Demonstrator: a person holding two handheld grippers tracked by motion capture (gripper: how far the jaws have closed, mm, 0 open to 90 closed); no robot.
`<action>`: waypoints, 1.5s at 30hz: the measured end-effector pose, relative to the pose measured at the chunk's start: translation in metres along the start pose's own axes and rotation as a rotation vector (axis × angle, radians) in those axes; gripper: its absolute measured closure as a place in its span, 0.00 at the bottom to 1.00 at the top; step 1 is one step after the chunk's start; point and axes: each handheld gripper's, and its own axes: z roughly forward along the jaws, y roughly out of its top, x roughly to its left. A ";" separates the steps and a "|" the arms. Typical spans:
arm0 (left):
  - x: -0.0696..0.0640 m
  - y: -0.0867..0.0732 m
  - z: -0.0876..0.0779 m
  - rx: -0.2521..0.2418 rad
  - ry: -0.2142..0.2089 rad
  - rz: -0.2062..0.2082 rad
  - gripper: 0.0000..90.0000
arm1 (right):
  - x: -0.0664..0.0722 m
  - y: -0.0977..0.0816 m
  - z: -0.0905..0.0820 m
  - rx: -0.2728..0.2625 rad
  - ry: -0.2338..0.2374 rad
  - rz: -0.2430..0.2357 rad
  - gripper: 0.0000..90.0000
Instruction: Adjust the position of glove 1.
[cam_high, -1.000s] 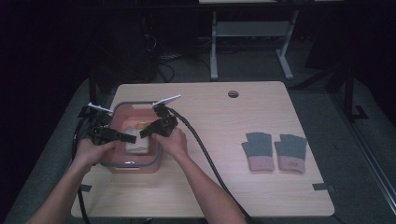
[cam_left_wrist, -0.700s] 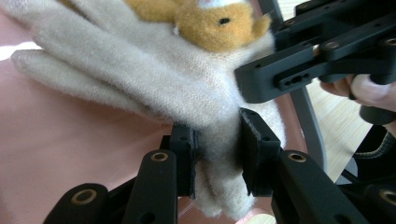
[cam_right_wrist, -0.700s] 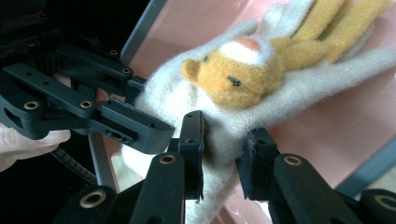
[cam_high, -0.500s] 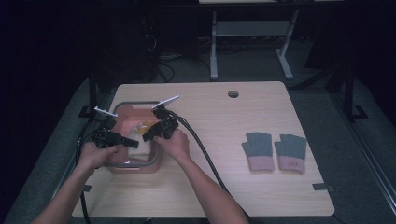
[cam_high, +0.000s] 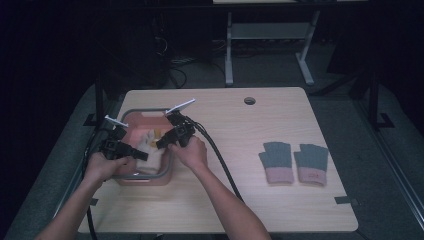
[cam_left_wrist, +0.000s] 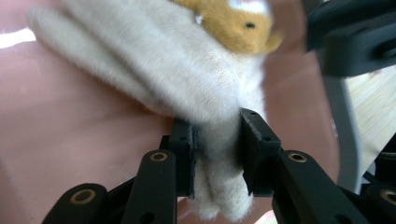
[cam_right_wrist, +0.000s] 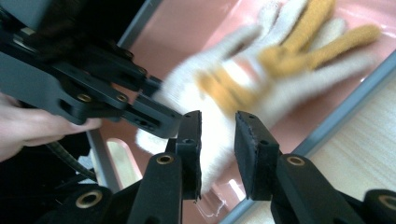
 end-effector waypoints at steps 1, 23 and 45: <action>0.000 0.000 0.001 0.004 0.005 -0.003 0.76 | 0.000 0.000 -0.001 -0.009 0.000 -0.007 0.79; -0.003 0.007 0.002 0.025 0.095 -0.005 0.73 | 0.005 -0.002 -0.024 -0.060 0.026 -0.024 0.79; -0.025 0.012 -0.023 -0.113 0.060 0.079 0.67 | -0.004 -0.012 -0.051 -0.107 0.041 -0.027 0.77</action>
